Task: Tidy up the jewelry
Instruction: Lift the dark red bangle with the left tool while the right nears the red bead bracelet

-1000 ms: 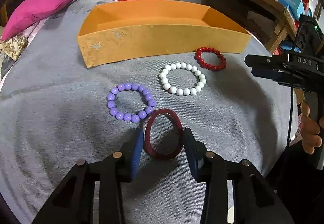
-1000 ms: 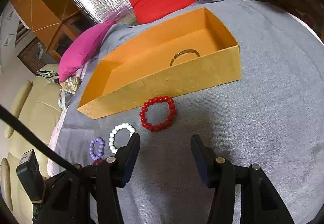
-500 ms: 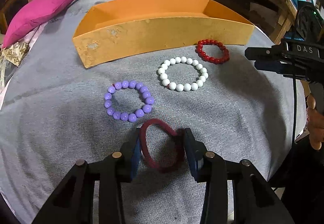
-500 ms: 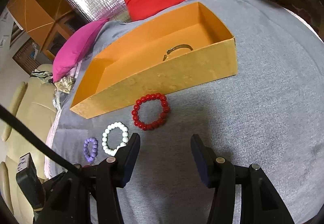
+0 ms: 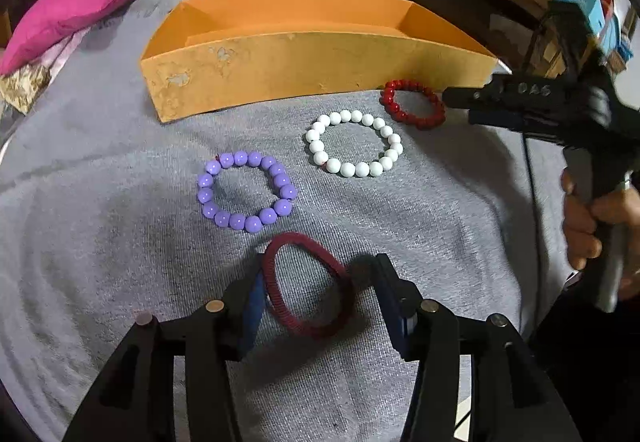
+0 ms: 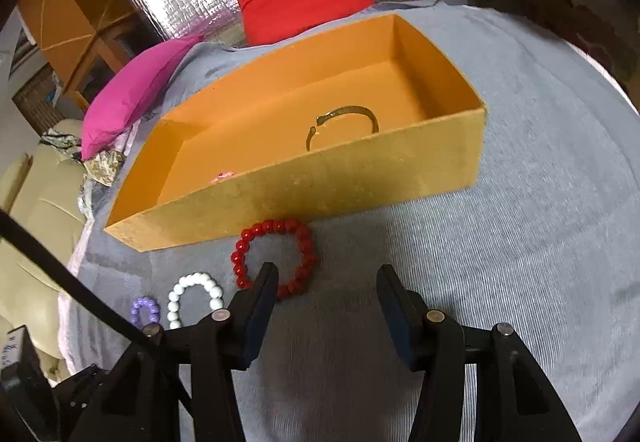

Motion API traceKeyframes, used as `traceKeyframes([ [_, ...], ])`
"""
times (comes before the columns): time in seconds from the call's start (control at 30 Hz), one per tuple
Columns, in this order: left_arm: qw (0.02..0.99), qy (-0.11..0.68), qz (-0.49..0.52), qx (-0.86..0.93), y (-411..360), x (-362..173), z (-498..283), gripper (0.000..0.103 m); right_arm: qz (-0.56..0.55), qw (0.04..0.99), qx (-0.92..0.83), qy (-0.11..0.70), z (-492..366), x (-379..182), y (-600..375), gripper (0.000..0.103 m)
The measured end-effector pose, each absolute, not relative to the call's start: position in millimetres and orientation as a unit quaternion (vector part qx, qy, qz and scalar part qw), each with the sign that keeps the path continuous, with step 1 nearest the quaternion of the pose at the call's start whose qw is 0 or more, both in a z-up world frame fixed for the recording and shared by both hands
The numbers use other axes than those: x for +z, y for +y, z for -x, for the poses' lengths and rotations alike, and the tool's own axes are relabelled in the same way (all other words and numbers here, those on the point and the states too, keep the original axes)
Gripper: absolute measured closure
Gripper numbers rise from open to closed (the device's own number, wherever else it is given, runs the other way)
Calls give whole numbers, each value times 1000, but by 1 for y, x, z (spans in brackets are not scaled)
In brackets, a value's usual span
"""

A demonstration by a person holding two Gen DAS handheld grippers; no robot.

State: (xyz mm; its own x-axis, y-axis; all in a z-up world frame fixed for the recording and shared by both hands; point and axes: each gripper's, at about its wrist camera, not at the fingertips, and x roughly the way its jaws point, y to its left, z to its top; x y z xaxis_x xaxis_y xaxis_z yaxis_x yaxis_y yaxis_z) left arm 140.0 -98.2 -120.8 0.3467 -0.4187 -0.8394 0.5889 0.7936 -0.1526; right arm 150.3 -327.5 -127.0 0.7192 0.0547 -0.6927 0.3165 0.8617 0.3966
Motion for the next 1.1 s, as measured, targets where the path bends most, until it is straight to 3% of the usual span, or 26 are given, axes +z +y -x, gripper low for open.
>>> traceKeyframes([
  [0.23, 812, 486, -56, -319, -85, -121, -142, 50, -217, 899, -87, 370, -163, -128, -314, 55],
  [0.43, 808, 486, -54, -329, -84, -120, -139, 63, -144, 908, -129, 373, -181, -133, -294, 72],
  [0.57, 804, 488, -47, -336, -85, -119, -138, 74, -94, 912, -140, 374, -183, -131, -280, 88],
  [0.73, 798, 488, -44, -352, -89, -118, -138, 81, -93, 908, -141, 385, -173, -130, -283, 88],
  [1.1, 791, 484, -40, -372, -100, -112, -138, 81, -166, 891, -132, 401, -134, -132, -336, 88],
])
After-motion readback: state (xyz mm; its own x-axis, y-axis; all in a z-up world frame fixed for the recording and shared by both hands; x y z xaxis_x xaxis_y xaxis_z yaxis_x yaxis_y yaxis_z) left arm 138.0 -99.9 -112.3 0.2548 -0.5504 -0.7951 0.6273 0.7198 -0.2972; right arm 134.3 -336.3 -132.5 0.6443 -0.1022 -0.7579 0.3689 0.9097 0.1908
